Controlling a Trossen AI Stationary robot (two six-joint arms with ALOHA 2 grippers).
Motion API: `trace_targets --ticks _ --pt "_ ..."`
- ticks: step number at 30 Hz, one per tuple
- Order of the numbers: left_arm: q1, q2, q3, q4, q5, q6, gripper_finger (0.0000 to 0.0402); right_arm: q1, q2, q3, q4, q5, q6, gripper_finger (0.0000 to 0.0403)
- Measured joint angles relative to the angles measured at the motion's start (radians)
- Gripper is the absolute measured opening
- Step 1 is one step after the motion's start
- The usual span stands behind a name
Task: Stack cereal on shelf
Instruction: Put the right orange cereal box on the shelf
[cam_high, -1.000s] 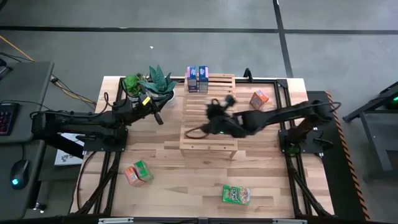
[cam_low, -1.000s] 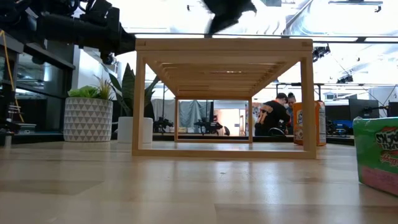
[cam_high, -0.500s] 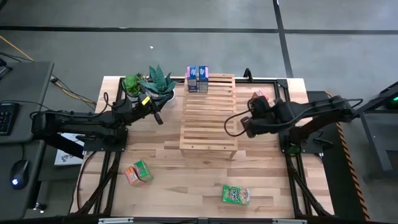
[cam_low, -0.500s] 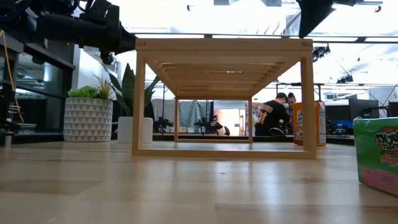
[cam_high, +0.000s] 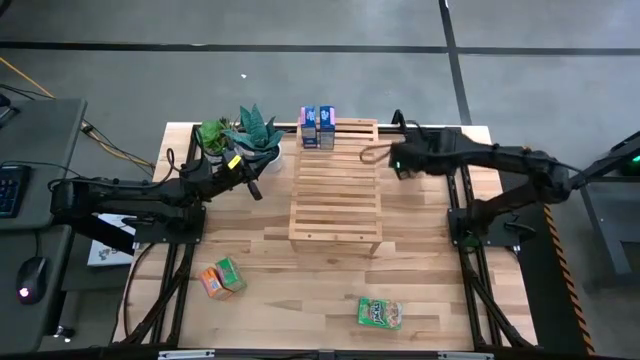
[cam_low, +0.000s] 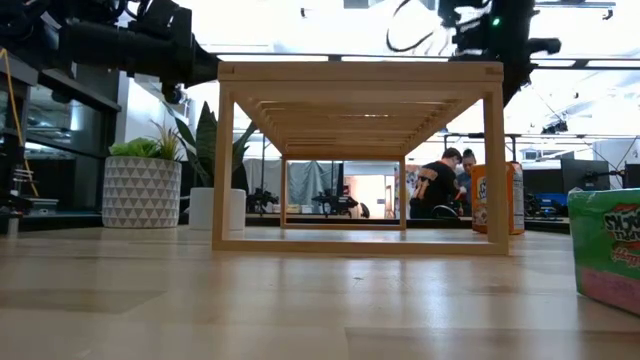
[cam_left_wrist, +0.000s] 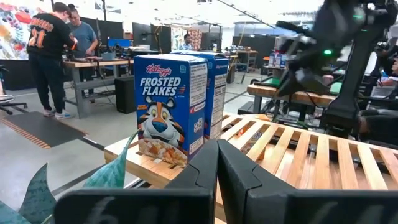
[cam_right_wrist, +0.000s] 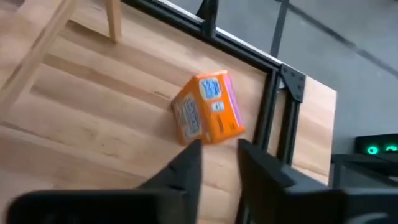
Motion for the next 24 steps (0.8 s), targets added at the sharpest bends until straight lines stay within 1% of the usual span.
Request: trace_targets --ticks 3,6,8,10,13,19,24 --pt "0.000 0.000 0.000 0.000 0.000 0.000 0.0000 -0.114 0.002 0.000 0.093 -0.070 -0.149 0.0177" --pt "0.000 0.000 0.000 -0.006 0.001 0.000 0.0000 -0.211 0.011 0.000 0.161 -0.115 -0.256 0.0233" --pt "0.000 0.000 0.000 -0.012 0.001 0.000 0.0000 -0.263 0.015 0.000 0.183 -0.127 -0.315 0.0260" --pt "0.000 0.000 0.000 -0.017 0.001 0.000 0.0000 -0.309 0.021 0.000 0.196 -0.150 -0.360 0.0278" --pt "0.000 0.000 0.000 -0.018 0.002 0.000 0.0000 -0.360 0.021 -0.028 0.236 -0.178 -0.420 0.0288" --pt "0.000 0.000 0.000 -0.017 0.001 0.000 0.0000 -0.444 0.022 -0.190 0.329 -0.223 -0.531 0.0286" --pt "0.000 0.000 0.000 -0.009 0.001 0.000 0.0000 -0.481 0.018 -0.254 0.426 -0.278 -0.600 0.0287"
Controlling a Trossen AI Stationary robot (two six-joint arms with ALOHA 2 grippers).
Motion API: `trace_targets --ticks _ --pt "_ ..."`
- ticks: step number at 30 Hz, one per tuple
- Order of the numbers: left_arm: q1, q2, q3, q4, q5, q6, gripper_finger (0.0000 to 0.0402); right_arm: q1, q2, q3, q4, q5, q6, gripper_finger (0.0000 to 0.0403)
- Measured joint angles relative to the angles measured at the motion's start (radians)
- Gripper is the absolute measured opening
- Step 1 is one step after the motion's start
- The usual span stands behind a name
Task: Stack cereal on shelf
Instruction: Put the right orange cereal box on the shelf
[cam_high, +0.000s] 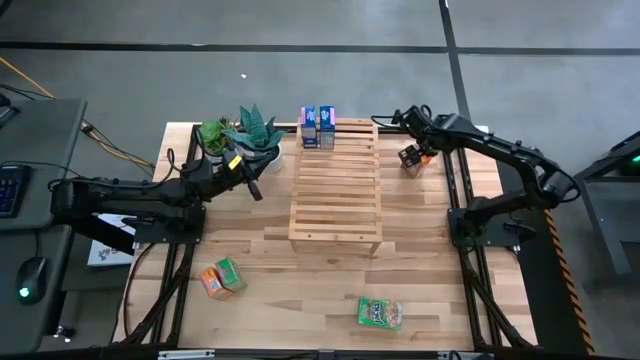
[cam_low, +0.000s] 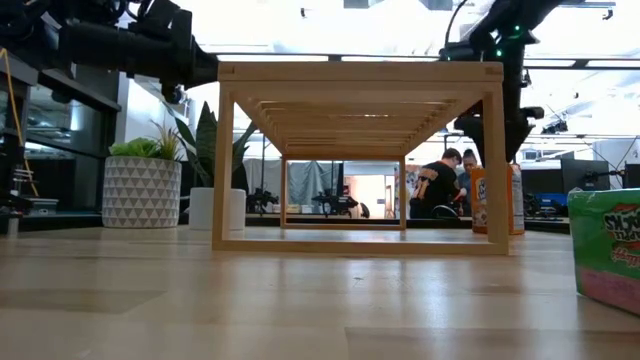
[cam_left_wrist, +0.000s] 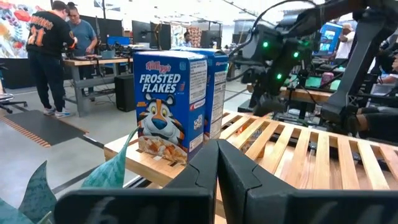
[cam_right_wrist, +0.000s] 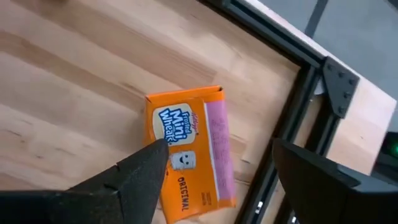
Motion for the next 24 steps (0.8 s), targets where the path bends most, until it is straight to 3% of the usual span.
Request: trace_targets --ticks 7,24 --pt "0.000 0.000 0.000 0.004 0.000 -0.001 0.0000 0.000 0.002 -0.008 0.068 -0.061 -0.043 0.0287" --pt "0.000 0.000 0.000 -0.003 0.000 -0.001 0.0000 0.000 0.005 0.071 0.043 -0.058 -0.047 0.0287"
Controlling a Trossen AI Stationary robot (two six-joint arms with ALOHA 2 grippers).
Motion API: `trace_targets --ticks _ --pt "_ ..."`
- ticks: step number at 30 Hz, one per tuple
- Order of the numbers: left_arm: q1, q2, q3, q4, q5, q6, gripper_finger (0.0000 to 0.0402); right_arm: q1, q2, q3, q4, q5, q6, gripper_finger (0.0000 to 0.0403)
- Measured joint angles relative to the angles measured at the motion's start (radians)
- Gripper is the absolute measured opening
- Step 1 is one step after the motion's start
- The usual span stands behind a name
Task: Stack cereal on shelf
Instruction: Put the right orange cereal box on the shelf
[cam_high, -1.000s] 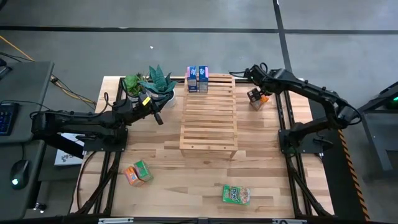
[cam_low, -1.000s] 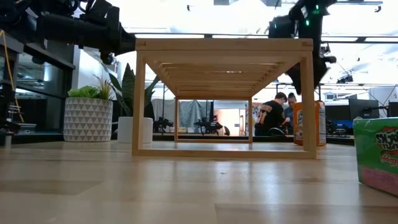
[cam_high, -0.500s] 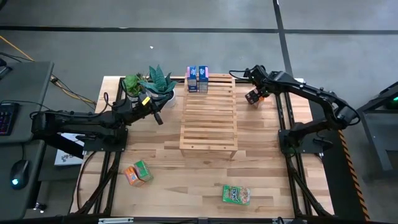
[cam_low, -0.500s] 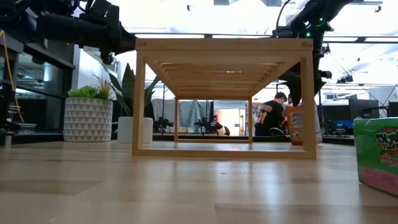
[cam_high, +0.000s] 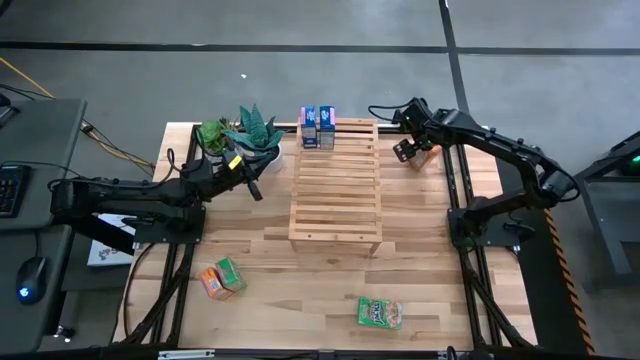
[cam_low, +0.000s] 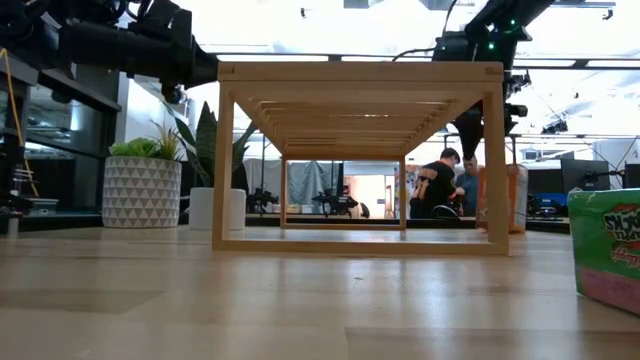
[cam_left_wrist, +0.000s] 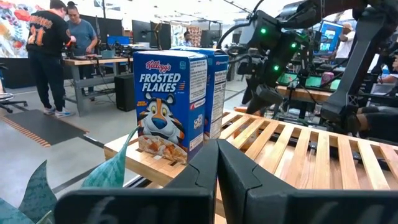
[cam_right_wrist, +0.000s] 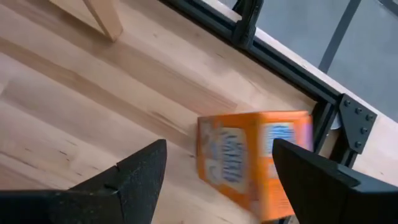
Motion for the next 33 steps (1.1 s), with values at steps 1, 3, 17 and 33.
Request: trace_targets --ticks 1,3,17,33 --pt "0.000 0.000 0.000 0.000 0.000 0.000 0.0000 0.000 0.000 0.000 -0.002 -0.005 -0.004 0.0287" --pt "0.000 0.000 0.000 0.000 0.000 0.000 0.0000 0.000 0.000 0.000 -0.009 0.003 -0.013 0.0287" --pt "0.000 0.000 0.000 0.000 0.000 0.000 0.0000 0.000 -0.001 0.001 -0.017 0.072 -0.022 0.0287" --pt "0.000 0.000 0.000 -0.003 0.000 0.000 0.0000 0.000 -0.003 -0.010 0.015 0.134 -0.018 0.0287"
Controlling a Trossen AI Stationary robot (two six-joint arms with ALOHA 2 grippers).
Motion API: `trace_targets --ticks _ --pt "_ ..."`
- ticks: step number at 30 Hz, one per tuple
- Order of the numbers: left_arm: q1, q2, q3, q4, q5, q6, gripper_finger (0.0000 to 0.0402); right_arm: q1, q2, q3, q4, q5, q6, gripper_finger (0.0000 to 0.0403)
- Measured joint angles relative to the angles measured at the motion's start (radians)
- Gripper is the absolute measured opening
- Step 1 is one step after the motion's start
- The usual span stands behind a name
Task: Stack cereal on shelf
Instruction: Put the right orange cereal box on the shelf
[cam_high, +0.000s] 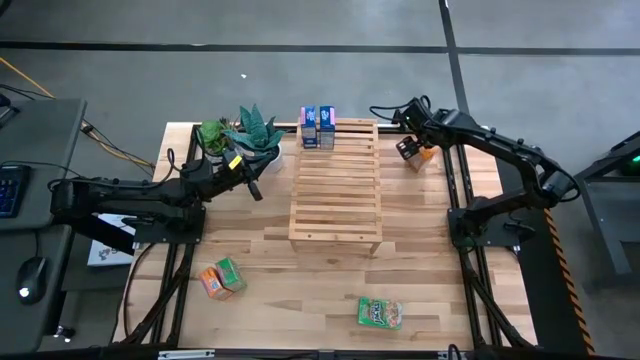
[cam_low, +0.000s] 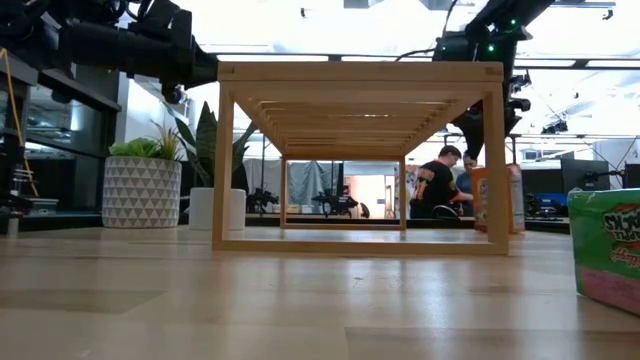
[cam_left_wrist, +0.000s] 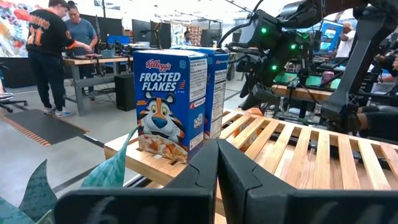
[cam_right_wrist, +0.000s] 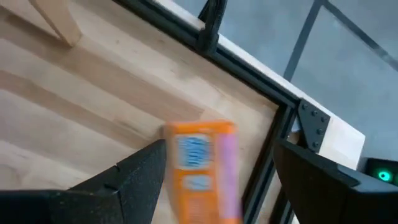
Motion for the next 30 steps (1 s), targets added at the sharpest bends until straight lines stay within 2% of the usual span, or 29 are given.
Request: trace_targets --ticks 7,10,30 --pt "0.000 0.000 0.000 -0.005 0.000 0.000 0.0000 0.000 0.000 -0.053 0.059 -0.003 -0.030 0.0287" --pt "0.000 0.000 0.000 -0.005 0.000 0.000 0.0000 0.000 0.000 -0.053 0.075 0.027 -0.031 0.0287" --pt "0.000 0.000 0.000 -0.014 0.000 -0.002 0.0000 0.000 0.000 -0.053 0.080 0.050 0.022 0.0287"
